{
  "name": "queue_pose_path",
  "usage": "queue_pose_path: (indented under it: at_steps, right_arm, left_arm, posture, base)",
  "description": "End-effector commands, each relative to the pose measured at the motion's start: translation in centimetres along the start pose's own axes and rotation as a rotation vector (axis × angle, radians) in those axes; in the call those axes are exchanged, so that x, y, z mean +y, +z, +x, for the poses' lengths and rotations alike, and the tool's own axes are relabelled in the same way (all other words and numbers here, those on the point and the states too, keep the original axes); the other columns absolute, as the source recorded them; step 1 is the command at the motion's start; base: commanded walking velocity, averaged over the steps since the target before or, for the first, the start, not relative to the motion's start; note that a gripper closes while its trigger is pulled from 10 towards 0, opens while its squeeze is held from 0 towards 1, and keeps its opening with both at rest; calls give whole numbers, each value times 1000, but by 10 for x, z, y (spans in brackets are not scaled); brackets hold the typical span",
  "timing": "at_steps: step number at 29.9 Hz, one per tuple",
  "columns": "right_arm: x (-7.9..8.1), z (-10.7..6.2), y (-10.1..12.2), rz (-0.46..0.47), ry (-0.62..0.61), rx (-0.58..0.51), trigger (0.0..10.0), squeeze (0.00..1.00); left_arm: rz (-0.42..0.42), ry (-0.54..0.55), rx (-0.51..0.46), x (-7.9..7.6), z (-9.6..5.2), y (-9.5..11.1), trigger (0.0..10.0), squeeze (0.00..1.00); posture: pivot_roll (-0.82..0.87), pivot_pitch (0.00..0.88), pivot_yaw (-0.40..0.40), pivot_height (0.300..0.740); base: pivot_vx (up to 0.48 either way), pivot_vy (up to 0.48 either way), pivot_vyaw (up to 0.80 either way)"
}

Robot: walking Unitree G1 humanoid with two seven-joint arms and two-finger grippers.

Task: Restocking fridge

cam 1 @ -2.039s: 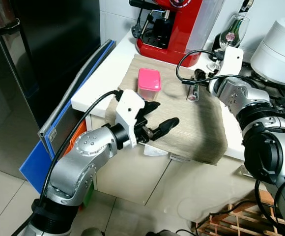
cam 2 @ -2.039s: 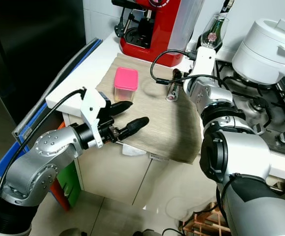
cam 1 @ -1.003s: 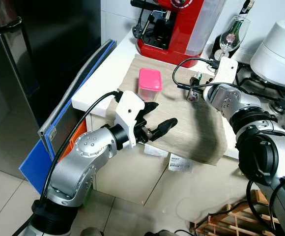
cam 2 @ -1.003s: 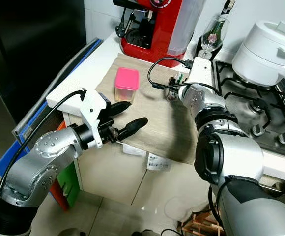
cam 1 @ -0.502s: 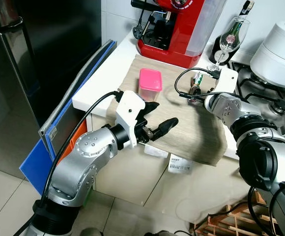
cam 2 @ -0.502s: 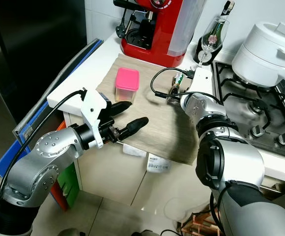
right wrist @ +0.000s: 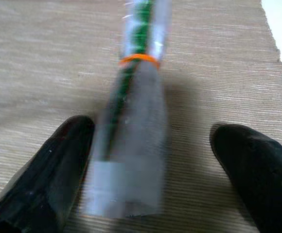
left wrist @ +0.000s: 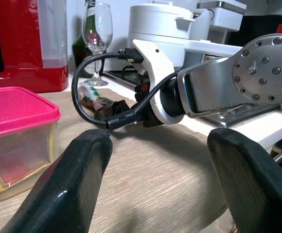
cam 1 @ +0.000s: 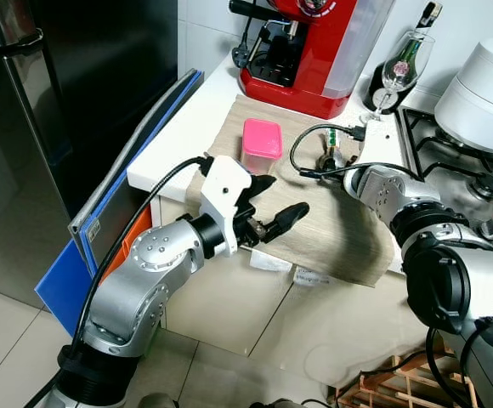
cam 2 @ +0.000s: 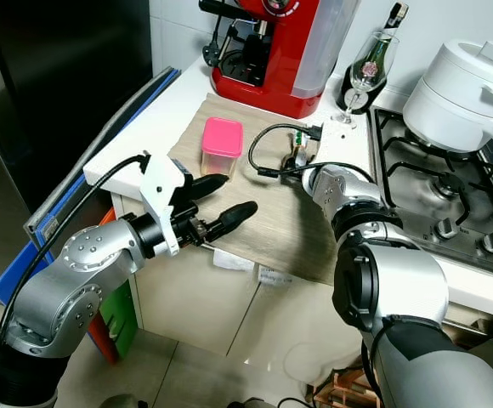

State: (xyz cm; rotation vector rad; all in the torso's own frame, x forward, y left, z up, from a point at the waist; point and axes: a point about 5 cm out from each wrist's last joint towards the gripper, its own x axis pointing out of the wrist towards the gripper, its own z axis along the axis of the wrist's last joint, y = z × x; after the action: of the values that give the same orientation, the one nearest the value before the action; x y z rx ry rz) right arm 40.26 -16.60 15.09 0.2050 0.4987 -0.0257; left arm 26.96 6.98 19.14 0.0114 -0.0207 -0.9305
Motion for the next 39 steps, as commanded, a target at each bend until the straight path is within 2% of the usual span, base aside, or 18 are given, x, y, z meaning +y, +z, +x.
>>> queue_pose_path:
  at_steps: [1,2,3,5,6,16,35,39]
  right_arm:
    - [-5,0,-6,-12,-5,25,10000,0]
    - [-4,0,-7,-32,10,31,10000,0]
    - [-4,1,-8,-47,16,34,5686,0]
    - [-4,1,-9,-55,19,36,5686,0]
    - [-4,1,-9,-58,22,35,0,0]
    - [-8,0,-1,-28,15,-18,0,0]
    - [-8,1,-10,24,31,-6,0,0]
    - [-8,1,-6,14,29,-31,0,0]
  left_arm:
    - [1,-6,-10,-1,3,4,10000,0]
    - [0,-6,-10,-1,3,4,10000,0]
    - [0,-6,-11,-1,3,4,10000,0]
    - [0,-7,-11,-1,3,4,10000,0]
    - [0,-6,-12,-1,3,5,10000,0]
    - [-1,-2,-13,0,4,5,10000,0]
    - [0,-3,-11,0,5,4,10000,0]
    - [0,-3,-11,0,5,4,10000,0]
  posture:
    - [84,0,-175,740]
    - [84,0,-175,740]
    - [84,0,-175,740]
    - [84,0,-175,740]
    - [84,0,-175,740]
    - [82,0,-173,740]
    - [78,0,-168,740]
    - [78,0,-168,740]
  base:
    - [0,0,0]
    - [0,0,0]
    - [0,0,0]
    - [0,0,0]
    - [0,0,0]
    - [0,0,0]
    - [0,0,0]
    - [0,0,0]
